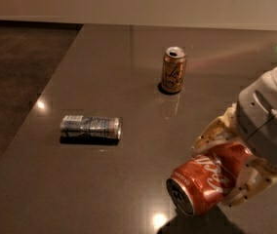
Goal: Pick coke can
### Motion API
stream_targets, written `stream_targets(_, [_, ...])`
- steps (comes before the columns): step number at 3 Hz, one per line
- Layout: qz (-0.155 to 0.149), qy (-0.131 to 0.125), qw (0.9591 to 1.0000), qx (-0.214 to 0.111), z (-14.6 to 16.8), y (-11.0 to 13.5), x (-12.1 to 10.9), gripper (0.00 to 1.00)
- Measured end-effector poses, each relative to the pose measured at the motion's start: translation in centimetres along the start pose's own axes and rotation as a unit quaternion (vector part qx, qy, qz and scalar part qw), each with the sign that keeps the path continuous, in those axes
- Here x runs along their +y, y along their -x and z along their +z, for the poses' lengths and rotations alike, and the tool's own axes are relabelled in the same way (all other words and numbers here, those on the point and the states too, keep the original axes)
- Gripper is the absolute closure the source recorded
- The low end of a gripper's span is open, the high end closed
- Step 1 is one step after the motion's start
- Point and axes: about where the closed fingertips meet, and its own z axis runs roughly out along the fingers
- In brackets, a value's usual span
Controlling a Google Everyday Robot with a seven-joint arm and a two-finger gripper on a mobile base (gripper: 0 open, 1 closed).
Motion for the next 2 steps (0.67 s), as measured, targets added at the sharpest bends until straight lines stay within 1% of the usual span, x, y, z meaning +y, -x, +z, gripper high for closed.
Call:
stream_targets(1, [0.031,-0.028,0.9991,0.0,-1.62,0.48,-0.94,1.0])
stream_targets(2, [0.024,-0.044,0.9987,0.009,-2.49,1.38,-1.26,1.0])
